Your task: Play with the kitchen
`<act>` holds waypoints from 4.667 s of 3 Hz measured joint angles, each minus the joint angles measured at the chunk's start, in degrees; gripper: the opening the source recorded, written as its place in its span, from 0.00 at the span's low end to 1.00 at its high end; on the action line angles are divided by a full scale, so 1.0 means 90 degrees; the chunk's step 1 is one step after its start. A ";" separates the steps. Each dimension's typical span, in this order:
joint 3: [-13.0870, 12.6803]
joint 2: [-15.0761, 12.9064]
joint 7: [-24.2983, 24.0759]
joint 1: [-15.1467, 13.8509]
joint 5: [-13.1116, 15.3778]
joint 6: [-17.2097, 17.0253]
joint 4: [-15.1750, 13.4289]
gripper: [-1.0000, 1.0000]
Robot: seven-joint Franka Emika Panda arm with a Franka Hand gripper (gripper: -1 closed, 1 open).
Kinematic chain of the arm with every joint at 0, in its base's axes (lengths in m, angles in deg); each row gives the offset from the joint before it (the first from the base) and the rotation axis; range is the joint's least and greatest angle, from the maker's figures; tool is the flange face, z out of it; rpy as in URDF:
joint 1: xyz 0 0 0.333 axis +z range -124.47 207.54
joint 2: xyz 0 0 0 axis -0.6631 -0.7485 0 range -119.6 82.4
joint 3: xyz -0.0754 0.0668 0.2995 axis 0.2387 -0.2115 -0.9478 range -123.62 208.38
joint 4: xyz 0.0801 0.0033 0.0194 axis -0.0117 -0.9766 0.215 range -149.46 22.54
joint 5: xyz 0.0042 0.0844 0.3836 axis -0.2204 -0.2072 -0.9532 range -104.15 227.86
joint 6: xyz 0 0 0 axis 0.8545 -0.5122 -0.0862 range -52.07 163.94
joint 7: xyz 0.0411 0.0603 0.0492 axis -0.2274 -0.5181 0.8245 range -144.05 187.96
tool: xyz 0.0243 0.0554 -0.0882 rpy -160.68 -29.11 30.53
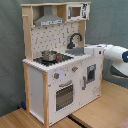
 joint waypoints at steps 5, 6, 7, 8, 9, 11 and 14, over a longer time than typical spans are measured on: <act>0.1035 -0.1537 0.1636 -0.1149 0.0000 -0.0230 0.1415 1.00; 0.1021 -0.1938 0.1824 -0.1443 0.0001 -0.0225 0.1853 1.00; 0.1012 -0.2414 0.2075 -0.1680 0.0001 -0.0190 0.2243 1.00; 0.1027 -0.2904 0.2420 -0.1766 0.0001 0.0072 0.2430 1.00; 0.1072 -0.3342 0.2780 -0.1879 0.0002 0.0369 0.2583 1.00; 0.0978 -0.4254 0.3359 -0.2222 0.0011 0.0766 0.3090 1.00; 0.0116 -0.5126 0.3725 -0.3293 0.0017 0.0777 0.4160 1.00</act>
